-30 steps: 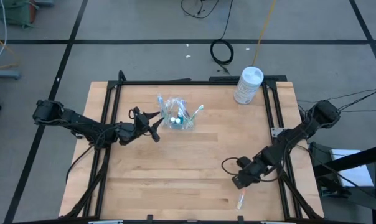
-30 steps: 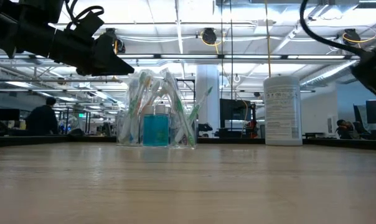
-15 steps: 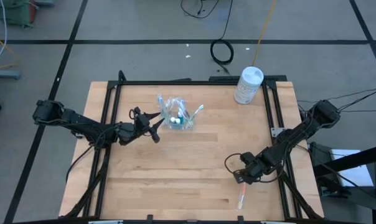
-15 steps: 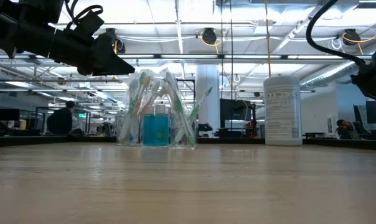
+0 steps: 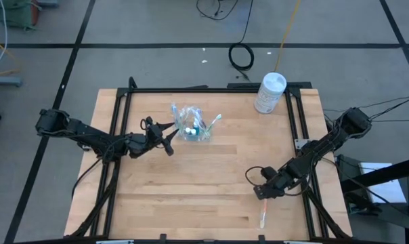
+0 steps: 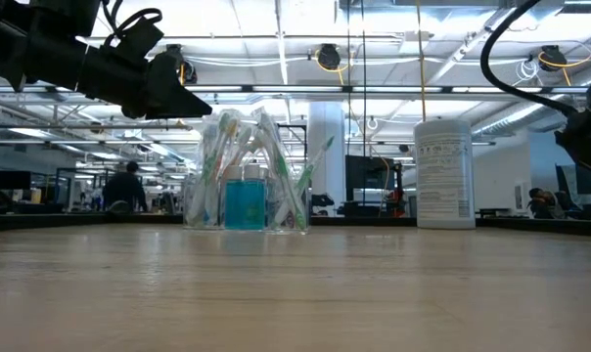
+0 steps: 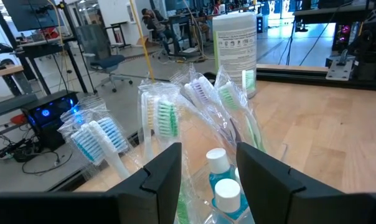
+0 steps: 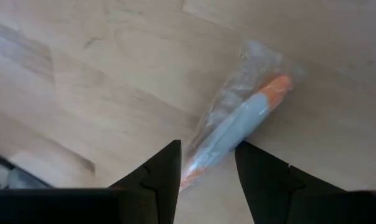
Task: Pick & Place toothbrushing station
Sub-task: Put the orange toothbrush into the transparent organizer
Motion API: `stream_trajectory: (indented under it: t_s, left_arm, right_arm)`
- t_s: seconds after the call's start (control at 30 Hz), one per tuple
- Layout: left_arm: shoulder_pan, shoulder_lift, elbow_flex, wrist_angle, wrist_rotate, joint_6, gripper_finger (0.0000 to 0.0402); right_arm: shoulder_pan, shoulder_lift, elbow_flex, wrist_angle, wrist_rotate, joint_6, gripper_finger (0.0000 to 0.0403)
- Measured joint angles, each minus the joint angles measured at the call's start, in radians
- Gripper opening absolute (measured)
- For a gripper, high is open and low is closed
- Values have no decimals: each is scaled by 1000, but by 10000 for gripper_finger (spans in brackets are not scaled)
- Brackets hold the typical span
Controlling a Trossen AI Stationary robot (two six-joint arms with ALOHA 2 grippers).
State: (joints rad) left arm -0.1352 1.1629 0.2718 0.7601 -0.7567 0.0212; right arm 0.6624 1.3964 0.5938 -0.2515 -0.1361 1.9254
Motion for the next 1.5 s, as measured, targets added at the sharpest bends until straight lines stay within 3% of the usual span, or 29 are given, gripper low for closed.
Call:
stream_trajectory:
  t_s: [0.1,0.33,0.77,0.93,1.3,1.5]
  left_arm:
    - [0,0,0,0,0,0,157]
    - [0,0,0,0,0,0,157]
    - [0,0,0,0,0,0,157]
    - [0,0,0,0,0,0,157]
    - [0,0,0,0,0,0,157]
    - [0,0,0,0,0,-4,157]
  right_arm:
    - [0,1,-20,8,-4,-54,144]
    - [-15,2,-23,21,15,-385,144]
    - [-37,11,-31,231,455,-951,144]
    - [-36,10,-28,289,445,-992,144]
    - [-32,11,-27,218,371,-1111,144]
    - [-33,96,-25,309,380,-1139,144]
